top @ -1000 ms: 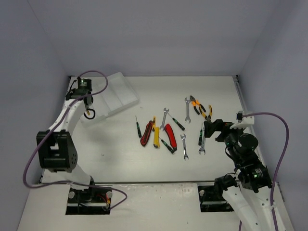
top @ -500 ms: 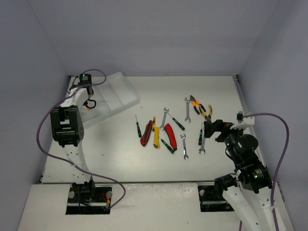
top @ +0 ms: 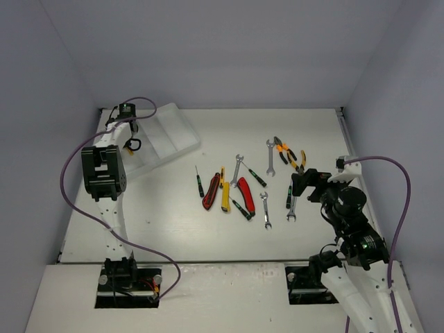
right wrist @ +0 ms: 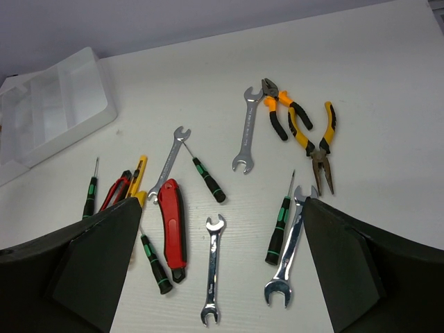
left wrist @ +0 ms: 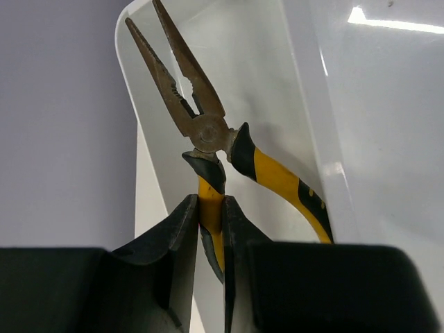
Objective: Sort the tools into containers
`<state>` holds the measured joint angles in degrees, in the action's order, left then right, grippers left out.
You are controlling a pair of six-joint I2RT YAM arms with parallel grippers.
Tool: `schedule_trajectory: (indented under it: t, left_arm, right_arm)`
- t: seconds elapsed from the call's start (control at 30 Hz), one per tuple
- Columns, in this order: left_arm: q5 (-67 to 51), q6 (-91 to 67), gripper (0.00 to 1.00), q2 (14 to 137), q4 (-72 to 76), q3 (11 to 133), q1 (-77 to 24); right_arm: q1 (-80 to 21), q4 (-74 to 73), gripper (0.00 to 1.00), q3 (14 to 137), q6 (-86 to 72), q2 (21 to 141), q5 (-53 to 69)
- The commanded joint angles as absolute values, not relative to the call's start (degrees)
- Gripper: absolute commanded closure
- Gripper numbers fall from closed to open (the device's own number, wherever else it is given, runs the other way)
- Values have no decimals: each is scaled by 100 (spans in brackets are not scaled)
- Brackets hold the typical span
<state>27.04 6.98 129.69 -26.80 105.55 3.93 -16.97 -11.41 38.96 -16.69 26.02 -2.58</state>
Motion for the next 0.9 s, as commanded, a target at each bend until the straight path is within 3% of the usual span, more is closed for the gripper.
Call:
schedule_trajectory:
  t: [0.0,0.07,0.13,0.47,0.57,0.73,0.87]
  left_arm:
    - [2549,521,93,12697,-2512,10874,483]
    - [2479,510,88,12642,-2414,10781,489]
    - [2451,492,74,12577,-2329,10685,502]
    - [2249,204,72,12167,-2372,10339,598]
    - [2127,71,67,11803,-2373,10261,592]
    - [1234,-592,42,10911,-2417,10012,435]
    - [619,-1007,37,9974,-2598,9642,-163]
  right_arm:
    - [-1740,-817,0,3885,-1702,2748,-308]
    - [-1740,-817,0,3885,-1696,2742,-302]
    - [-1740,-817,0,3886,-1696,2742,-299]
    - [-1740,-809,0,3894,-1688,2681,-307]
    - [-1740,-809,0,3902,-1702,2702,-337]
    - [-1740,-820,0,3956,-1738,2765,-434]
    - [-1740,-826,0,4014,-1708,2760,-536]
